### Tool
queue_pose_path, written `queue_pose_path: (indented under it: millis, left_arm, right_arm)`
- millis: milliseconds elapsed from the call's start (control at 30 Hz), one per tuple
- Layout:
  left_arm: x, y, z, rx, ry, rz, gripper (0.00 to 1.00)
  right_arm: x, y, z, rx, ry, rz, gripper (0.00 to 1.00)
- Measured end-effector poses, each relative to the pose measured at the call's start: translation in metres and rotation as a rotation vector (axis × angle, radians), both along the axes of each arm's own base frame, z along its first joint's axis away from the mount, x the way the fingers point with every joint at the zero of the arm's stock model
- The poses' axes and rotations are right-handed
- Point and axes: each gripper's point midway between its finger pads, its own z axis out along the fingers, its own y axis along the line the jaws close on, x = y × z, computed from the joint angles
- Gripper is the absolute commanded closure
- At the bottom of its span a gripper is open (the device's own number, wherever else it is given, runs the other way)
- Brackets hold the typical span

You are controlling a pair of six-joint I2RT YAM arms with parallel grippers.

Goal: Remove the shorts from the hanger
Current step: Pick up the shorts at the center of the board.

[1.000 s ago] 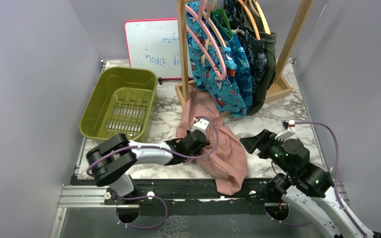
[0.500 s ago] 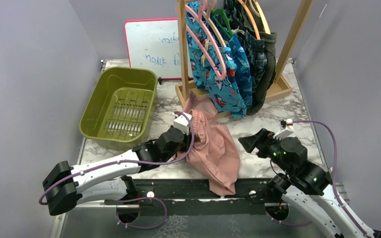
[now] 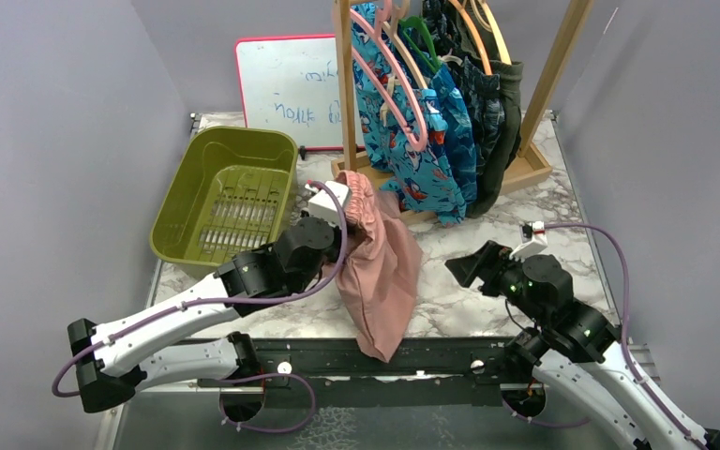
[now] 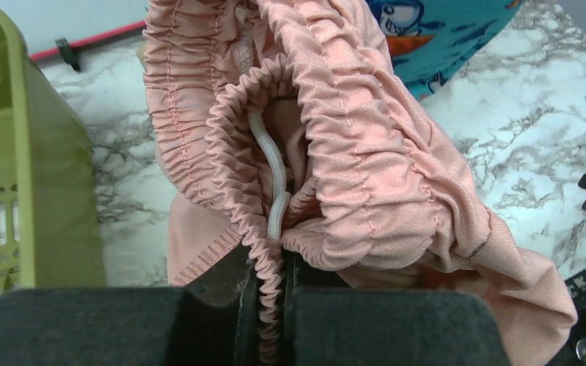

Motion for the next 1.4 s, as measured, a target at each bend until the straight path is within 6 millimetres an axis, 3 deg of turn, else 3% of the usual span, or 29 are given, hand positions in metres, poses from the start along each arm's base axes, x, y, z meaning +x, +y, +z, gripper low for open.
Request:
queue_pose_path:
  millis: [67, 167, 233, 367, 433, 500, 733, 767, 1000, 1100, 1233, 1400]
  left_arm:
    - [0.003, 0.0, 0.009, 0.004, -0.02, 0.006, 1.0]
    - [0.004, -0.008, -0.004, 0.05, -0.002, -0.02, 1.0]
    - [0.0, -0.021, -0.033, 0.098, 0.043, -0.066, 0.99]
    - [-0.026, -0.038, -0.115, 0.214, 0.176, -0.192, 0.84]
    - [-0.043, -0.044, -0.15, 0.263, 0.238, -0.249, 0.66]
    - [-0.055, -0.052, -0.171, 0.284, 0.281, -0.29, 0.49]
    - [-0.069, -0.09, -0.191, 0.215, 0.324, -0.367, 0.02]
    - [-0.07, -0.093, -0.192, 0.207, 0.329, -0.372, 0.01]
    - [-0.07, -0.113, -0.195, 0.14, 0.336, -0.387, 0.01]
    - [-0.068, -0.116, -0.225, 0.198, 0.376, -0.366, 0.04]
    - [-0.057, -0.13, -0.232, 0.208, 0.327, -0.313, 0.25]
    - [-0.044, -0.134, -0.236, 0.236, 0.265, -0.224, 0.69]
  right_arm:
    - [0.0, 0.001, 0.001, 0.002, -0.003, 0.001, 0.11]
    - [0.001, 0.001, 0.0, 0.001, 0.0, 0.001, 0.11]
    - [0.001, 0.001, 0.0, 0.001, -0.001, 0.0, 0.11]
    - [0.001, 0.0, 0.0, 0.0, -0.001, -0.002, 0.11]
    - [0.001, 0.0, 0.001, 0.001, -0.002, -0.003, 0.11]
    - [0.001, 0.0, 0.002, 0.003, -0.007, -0.004, 0.11]
    - [0.0, -0.002, 0.003, 0.008, -0.013, -0.006, 0.11]
    - [0.0, -0.002, 0.003, 0.008, -0.013, -0.006, 0.11]
    - [0.0, -0.002, 0.0, 0.003, -0.007, -0.005, 0.11]
    - [0.0, -0.002, -0.004, -0.003, 0.001, -0.005, 0.12]
    - [0.0, -0.001, -0.005, -0.004, 0.003, -0.005, 0.11]
    - [0.0, -0.002, -0.005, -0.005, 0.003, -0.005, 0.11]
